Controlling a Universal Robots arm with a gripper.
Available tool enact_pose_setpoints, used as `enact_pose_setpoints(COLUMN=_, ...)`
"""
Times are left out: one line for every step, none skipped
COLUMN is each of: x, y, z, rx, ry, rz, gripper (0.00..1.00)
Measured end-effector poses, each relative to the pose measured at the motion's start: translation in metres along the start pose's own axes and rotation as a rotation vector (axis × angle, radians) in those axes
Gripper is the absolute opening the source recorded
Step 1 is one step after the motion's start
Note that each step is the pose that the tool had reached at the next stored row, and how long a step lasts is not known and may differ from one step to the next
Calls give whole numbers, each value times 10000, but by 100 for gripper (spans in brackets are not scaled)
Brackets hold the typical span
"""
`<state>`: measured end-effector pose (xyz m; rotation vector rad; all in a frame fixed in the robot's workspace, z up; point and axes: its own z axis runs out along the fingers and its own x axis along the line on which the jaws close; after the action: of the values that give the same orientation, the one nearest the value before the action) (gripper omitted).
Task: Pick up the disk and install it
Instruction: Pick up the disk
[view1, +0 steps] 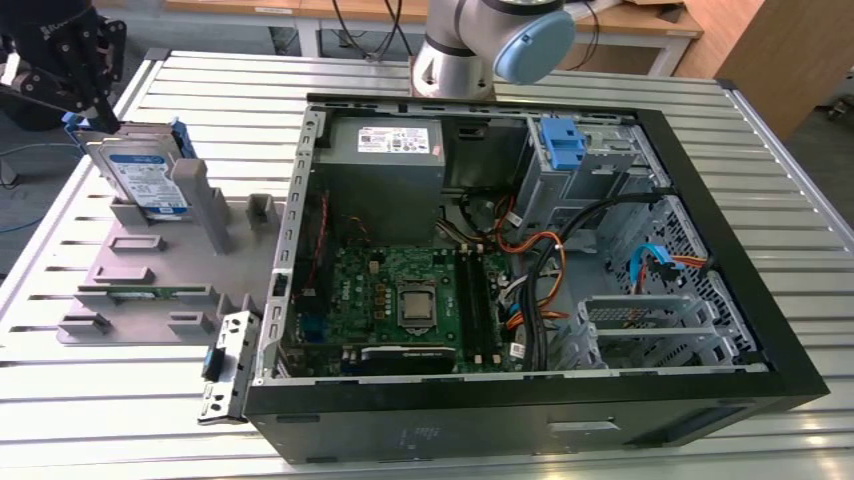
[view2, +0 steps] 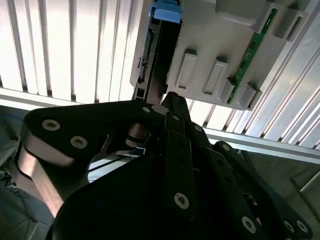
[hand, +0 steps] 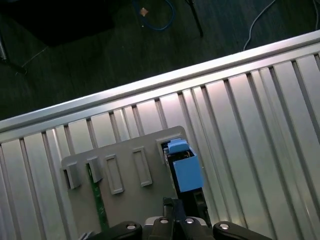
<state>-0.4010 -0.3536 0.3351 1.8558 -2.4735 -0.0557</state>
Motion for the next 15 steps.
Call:
enact_pose_setpoints(x=0, y=0, z=1, rx=6, ry=9, rz=-165, gripper=11)
enact_pose_setpoints(x=0, y=0, z=1, rx=11, ry=17, rz=-321, gripper=11)
enact_pose_setpoints(x=0, y=0, z=1, rx=11, ry=20, rz=-380, gripper=11)
enact_pose_setpoints(x=0, y=0, z=1, rx=12, ry=21, rz=-398, gripper=11)
enact_pose_setpoints(x=0, y=0, z=2, rx=12, ry=22, rz=-409, gripper=11)
enact_pose_setpoints(x=0, y=0, z=2, rx=14, ry=23, rz=-423, gripper=11)
enact_pose_setpoints(x=0, y=-1, z=3, rx=16, ry=23, rz=-448, gripper=11)
enact_pose_setpoints(x=-1, y=-2, z=3, rx=20, ry=24, rz=-484, gripper=11)
enact_pose_setpoints(x=-2, y=-3, z=4, rx=24, ry=25, rz=-524, gripper=11)
enact_pose_setpoints(x=-3, y=-4, z=5, rx=28, ry=26, rz=-566, gripper=11)
enact_pose_setpoints(x=-5, y=-6, z=6, rx=30, ry=27, rz=-607, gripper=11)
enact_pose_setpoints(x=-6, y=-8, z=7, rx=31, ry=30, rz=-649, gripper=11)
enact_pose_setpoints(x=-7, y=-10, z=7, rx=33, ry=32, rz=-690, gripper=11)
enact_pose_setpoints(x=-8, y=-14, z=8, rx=33, ry=34, rz=-731, gripper=11)
enact_pose_setpoints(x=-10, y=-19, z=8, rx=34, ry=36, rz=-768, gripper=11)
